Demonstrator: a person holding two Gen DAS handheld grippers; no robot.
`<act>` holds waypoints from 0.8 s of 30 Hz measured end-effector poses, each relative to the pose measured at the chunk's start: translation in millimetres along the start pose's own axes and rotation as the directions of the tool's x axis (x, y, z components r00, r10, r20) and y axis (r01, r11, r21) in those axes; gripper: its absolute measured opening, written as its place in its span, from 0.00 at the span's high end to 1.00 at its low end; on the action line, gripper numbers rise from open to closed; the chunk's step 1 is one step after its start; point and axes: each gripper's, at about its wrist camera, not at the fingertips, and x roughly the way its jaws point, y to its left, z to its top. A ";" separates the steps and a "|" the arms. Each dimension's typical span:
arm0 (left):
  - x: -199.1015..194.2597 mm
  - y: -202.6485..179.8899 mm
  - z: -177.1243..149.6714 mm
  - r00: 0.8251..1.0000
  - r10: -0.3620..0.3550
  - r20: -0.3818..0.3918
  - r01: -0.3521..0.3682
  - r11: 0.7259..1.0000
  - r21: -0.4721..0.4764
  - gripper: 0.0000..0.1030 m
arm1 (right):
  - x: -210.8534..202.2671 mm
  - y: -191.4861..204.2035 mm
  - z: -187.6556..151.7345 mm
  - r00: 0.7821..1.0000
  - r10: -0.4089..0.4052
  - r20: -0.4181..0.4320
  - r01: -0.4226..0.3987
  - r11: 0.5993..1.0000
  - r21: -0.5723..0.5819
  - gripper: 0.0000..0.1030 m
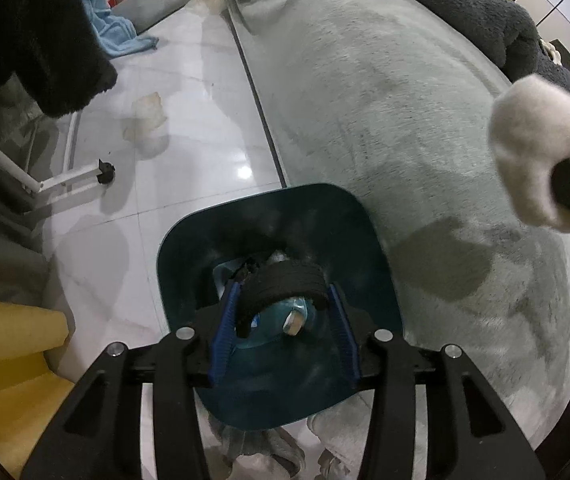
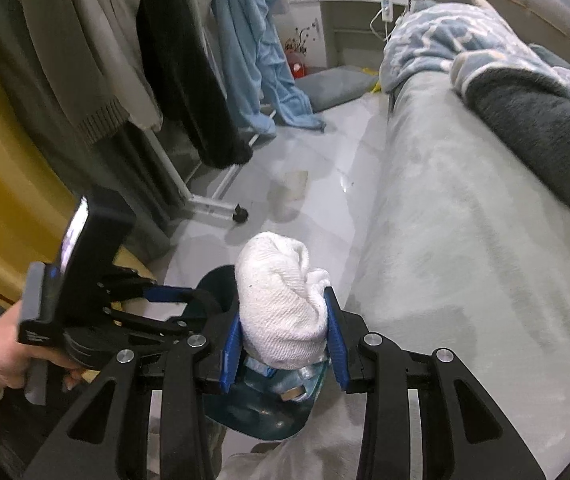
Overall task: Collect trash
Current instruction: 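Open both tools above the teal bin to drop the items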
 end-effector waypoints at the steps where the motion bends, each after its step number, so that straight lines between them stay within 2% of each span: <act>1: 0.3 1.9 -0.4 1.000 -0.002 -0.001 0.002 1.000 0.000 0.53 | 3.5 0.3 -0.6 1.000 0.001 -0.007 -0.001 1.000 0.001 0.63; 5: -0.4 10.0 -2.7 1.000 -0.018 -0.004 0.018 1.000 -0.001 0.52 | 20.8 5.1 -2.2 0.999 0.005 -0.044 -0.005 1.000 -0.004 0.63; 10: -4.2 17.6 -4.2 0.999 -0.033 0.008 0.033 0.999 0.002 0.47 | 36.6 10.8 -5.8 0.997 -0.001 -0.081 -0.001 1.000 -0.014 0.64; 13: -10.5 19.4 -4.7 0.999 -0.035 0.030 0.035 0.999 0.005 0.38 | 42.6 12.1 -7.7 0.995 -0.002 -0.097 0.000 1.000 -0.018 0.64; 24: -40.3 22.0 0.5 0.988 -0.049 0.147 0.043 0.998 0.041 0.33 | 67.8 24.5 -17.8 0.988 -0.007 -0.157 0.001 0.999 -0.039 0.63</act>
